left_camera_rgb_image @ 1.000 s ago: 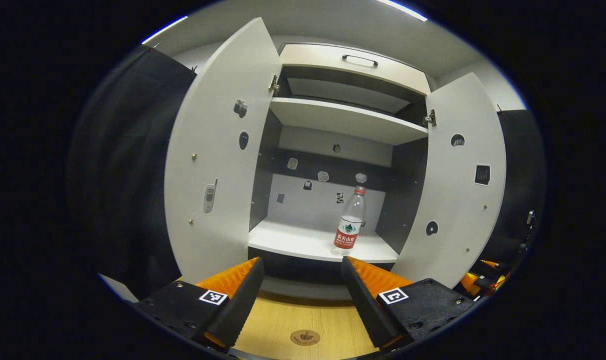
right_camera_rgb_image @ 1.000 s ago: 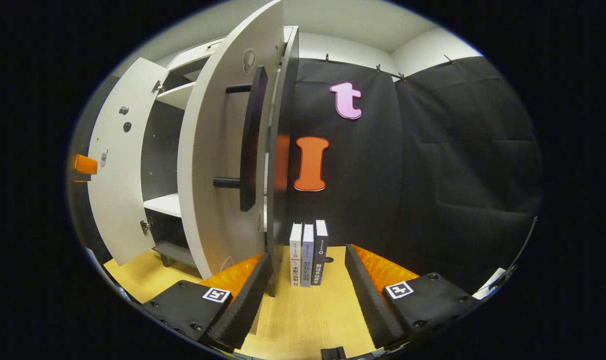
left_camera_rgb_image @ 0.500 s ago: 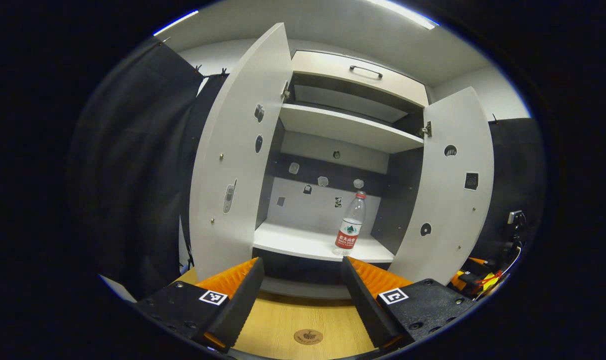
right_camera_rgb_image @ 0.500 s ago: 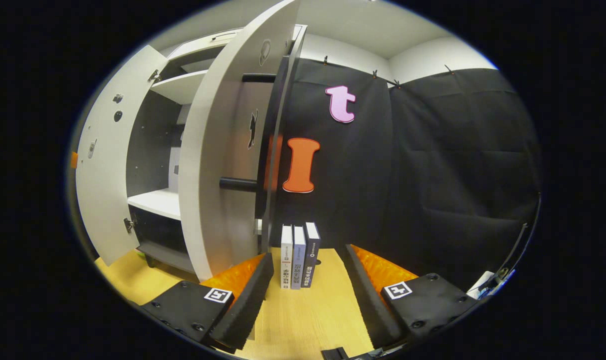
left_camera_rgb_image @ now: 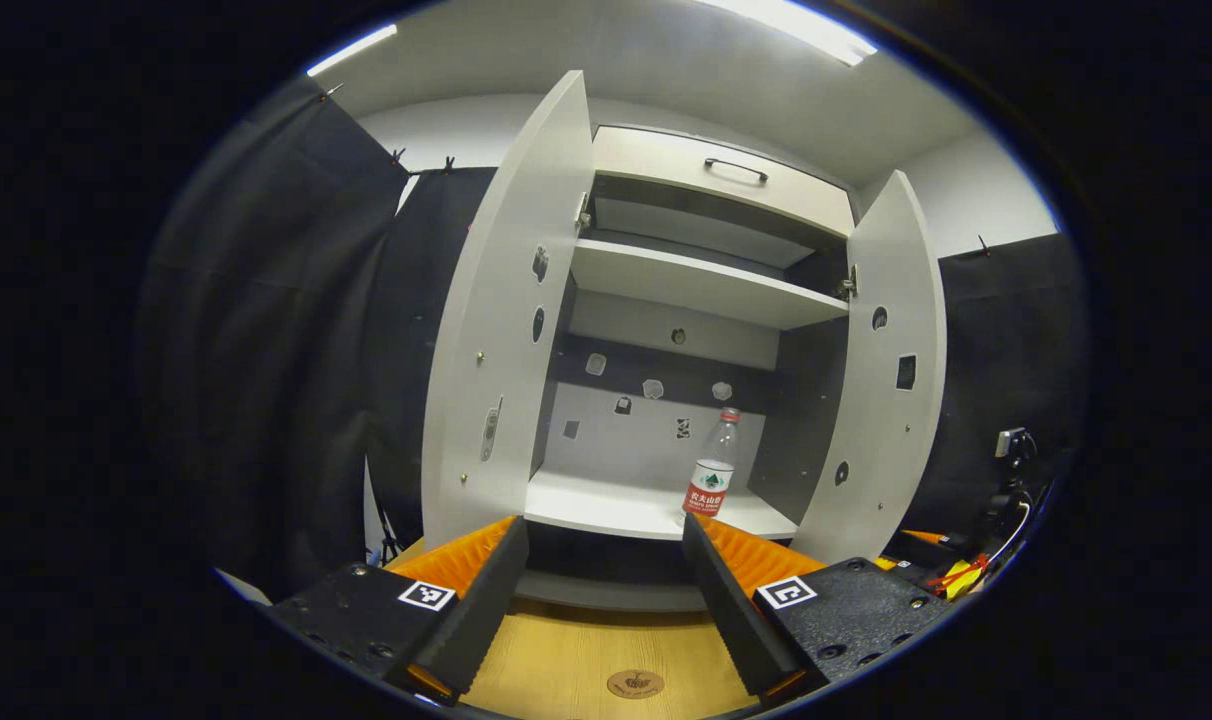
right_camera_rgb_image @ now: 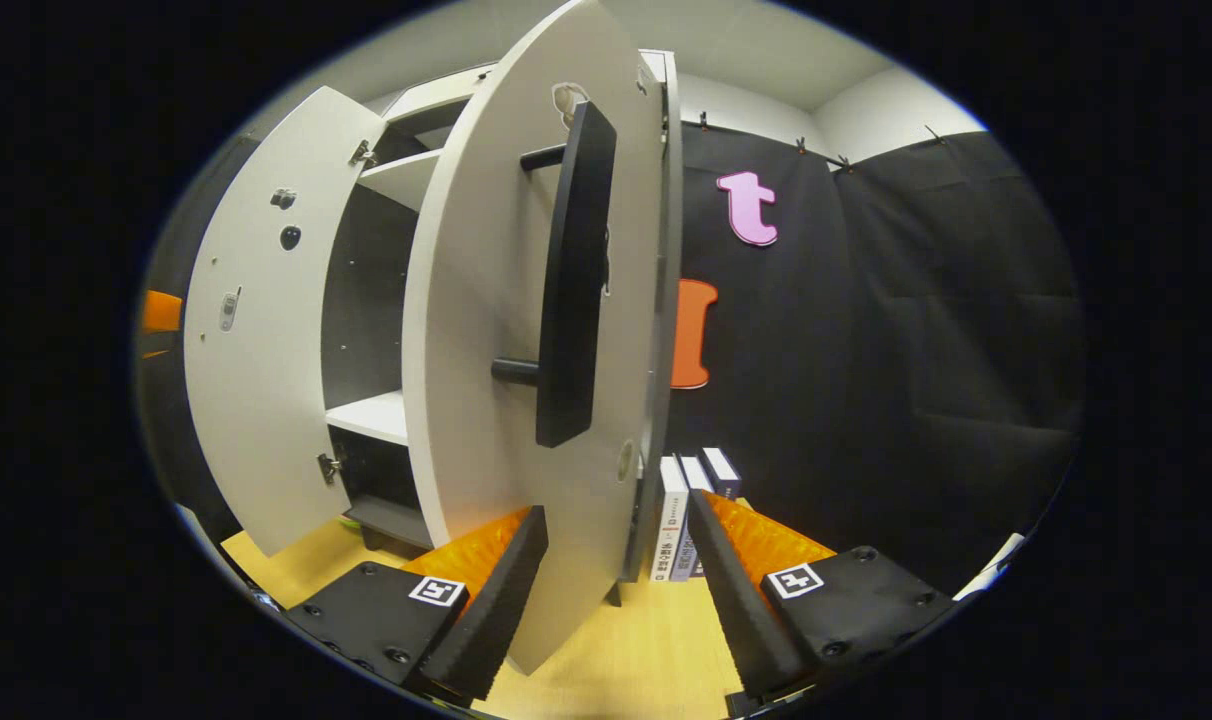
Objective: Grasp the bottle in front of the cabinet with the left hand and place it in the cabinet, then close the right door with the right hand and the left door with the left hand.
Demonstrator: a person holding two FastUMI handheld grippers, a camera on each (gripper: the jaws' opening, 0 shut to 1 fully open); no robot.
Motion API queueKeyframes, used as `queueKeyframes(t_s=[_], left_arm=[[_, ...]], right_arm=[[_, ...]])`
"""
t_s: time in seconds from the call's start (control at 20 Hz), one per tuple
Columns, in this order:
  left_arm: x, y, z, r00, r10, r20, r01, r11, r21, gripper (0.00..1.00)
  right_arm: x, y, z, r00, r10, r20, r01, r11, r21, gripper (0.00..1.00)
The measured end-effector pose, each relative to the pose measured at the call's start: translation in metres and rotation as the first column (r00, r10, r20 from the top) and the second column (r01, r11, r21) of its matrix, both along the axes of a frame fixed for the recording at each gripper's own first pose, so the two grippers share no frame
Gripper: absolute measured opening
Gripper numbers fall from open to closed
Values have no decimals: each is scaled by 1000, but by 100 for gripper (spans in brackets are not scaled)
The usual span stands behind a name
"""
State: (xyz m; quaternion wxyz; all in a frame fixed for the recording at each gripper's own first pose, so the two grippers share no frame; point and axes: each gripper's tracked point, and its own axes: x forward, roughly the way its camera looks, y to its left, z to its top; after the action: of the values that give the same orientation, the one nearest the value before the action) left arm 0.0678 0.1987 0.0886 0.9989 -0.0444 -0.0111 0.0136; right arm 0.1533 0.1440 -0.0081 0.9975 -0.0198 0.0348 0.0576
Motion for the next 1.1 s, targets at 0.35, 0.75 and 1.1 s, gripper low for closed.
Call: queueKeyframes(t_s=[0.35, 0.75, 1.1], left_arm=[[-9, 25, -5, 999, 42, -10, -42, 999, -3, 94], [-17, 68, -9, 994, 111, -18, -112, 994, -10, 94], [-22, 110, -22, 986, 165, -33, -166, 986, -17, 95]], right_arm=[[28, 51, -1, 996, 85, -1, -85, 996, 6, 87], [80, 94, 5, 989, 148, 28, -147, 988, -36, 94], [86, 99, 7, 993, 113, 34, -112, 993, -32, 94]])
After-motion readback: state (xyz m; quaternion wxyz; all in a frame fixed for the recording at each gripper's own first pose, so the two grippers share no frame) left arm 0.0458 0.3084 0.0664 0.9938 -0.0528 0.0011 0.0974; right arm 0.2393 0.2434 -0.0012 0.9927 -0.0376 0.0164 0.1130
